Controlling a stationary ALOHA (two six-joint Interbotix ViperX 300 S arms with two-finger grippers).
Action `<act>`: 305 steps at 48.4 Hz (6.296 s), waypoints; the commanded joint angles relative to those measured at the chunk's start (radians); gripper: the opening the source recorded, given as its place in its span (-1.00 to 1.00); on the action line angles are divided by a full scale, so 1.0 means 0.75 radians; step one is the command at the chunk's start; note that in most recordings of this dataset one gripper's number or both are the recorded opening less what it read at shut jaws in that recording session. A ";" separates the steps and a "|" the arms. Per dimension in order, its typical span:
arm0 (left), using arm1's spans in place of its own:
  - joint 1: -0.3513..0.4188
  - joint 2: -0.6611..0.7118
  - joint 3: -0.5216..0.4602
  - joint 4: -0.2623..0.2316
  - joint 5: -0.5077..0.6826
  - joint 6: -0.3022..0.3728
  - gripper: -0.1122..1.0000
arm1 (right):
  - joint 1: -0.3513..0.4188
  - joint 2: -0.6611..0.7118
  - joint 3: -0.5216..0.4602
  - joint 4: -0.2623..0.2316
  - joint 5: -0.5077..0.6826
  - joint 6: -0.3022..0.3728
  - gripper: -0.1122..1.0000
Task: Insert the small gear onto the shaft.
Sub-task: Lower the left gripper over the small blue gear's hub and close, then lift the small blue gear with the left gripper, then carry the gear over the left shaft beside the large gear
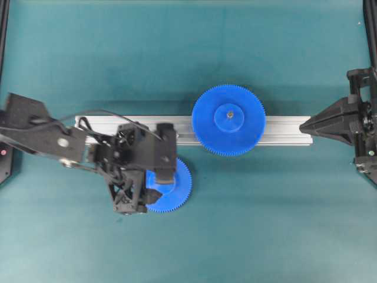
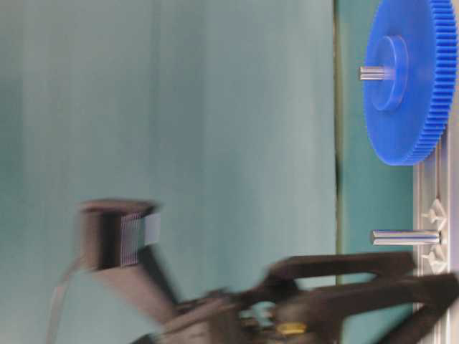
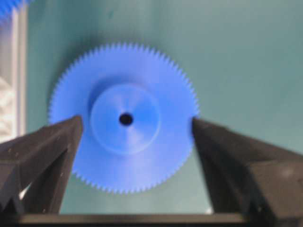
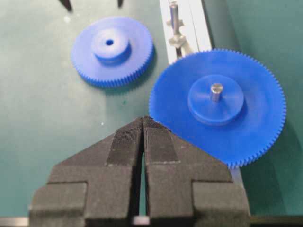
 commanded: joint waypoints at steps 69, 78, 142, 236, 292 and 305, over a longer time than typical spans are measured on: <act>0.063 0.227 -0.166 0.004 0.157 -0.002 0.87 | -0.004 -0.072 0.033 0.002 -0.016 0.033 -0.78; 0.063 0.233 -0.174 0.004 0.157 -0.004 0.87 | -0.004 -0.076 0.037 0.002 -0.016 0.035 -0.78; 0.029 0.215 -0.264 0.004 0.468 -0.041 0.49 | -0.004 -0.084 0.037 0.002 -0.037 0.035 -0.78; 0.303 0.053 -0.466 0.016 0.646 0.466 0.49 | -0.004 -0.141 0.104 -0.016 -0.039 0.115 -0.78; 0.348 0.094 -0.397 0.016 0.685 0.444 0.49 | -0.004 -0.143 0.094 -0.018 -0.055 0.119 -0.78; 0.362 0.078 -0.393 0.016 0.683 0.444 0.49 | -0.004 -0.143 0.084 -0.016 -0.057 0.119 -0.78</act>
